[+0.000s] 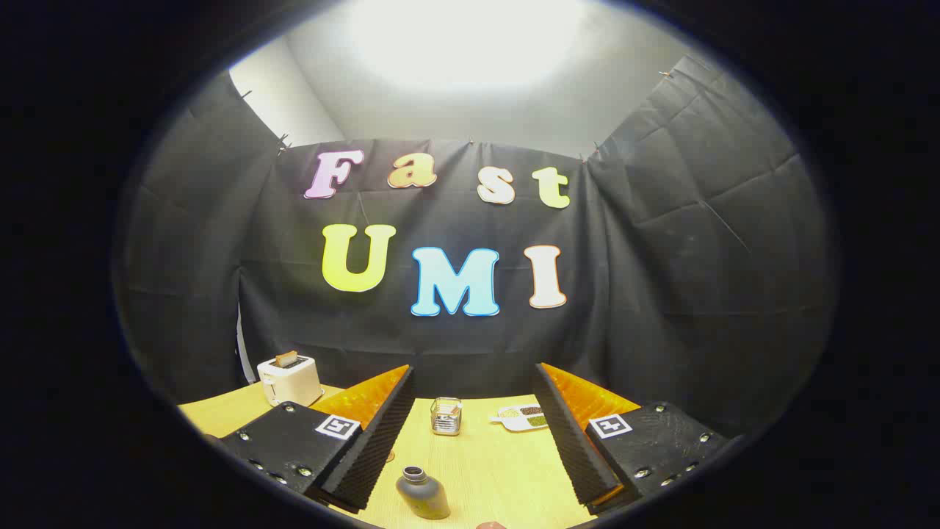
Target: Take the bottle from table, then pour the juice into the cup, finally place the bottle on the coaster
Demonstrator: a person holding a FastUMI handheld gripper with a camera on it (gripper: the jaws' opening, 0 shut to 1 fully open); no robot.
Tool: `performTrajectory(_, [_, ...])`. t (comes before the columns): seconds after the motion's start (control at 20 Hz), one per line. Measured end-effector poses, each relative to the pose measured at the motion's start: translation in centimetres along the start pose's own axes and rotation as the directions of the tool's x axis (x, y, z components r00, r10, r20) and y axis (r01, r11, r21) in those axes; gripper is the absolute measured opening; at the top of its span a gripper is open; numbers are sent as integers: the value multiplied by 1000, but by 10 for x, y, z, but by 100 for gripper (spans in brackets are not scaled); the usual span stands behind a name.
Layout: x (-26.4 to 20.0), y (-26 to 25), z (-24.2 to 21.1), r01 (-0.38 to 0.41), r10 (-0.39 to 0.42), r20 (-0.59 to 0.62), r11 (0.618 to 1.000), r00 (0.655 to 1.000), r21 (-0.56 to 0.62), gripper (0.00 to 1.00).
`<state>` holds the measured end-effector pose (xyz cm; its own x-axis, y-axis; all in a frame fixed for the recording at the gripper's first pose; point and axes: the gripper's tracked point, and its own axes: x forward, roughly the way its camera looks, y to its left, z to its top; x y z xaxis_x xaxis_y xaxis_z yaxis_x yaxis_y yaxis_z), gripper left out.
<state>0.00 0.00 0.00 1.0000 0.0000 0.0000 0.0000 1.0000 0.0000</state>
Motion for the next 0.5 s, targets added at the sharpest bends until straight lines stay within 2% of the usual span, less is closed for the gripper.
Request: performTrajectory(0.5, [-2, 21, -1, -51, 50, 19, 998, 999, 23, 98])
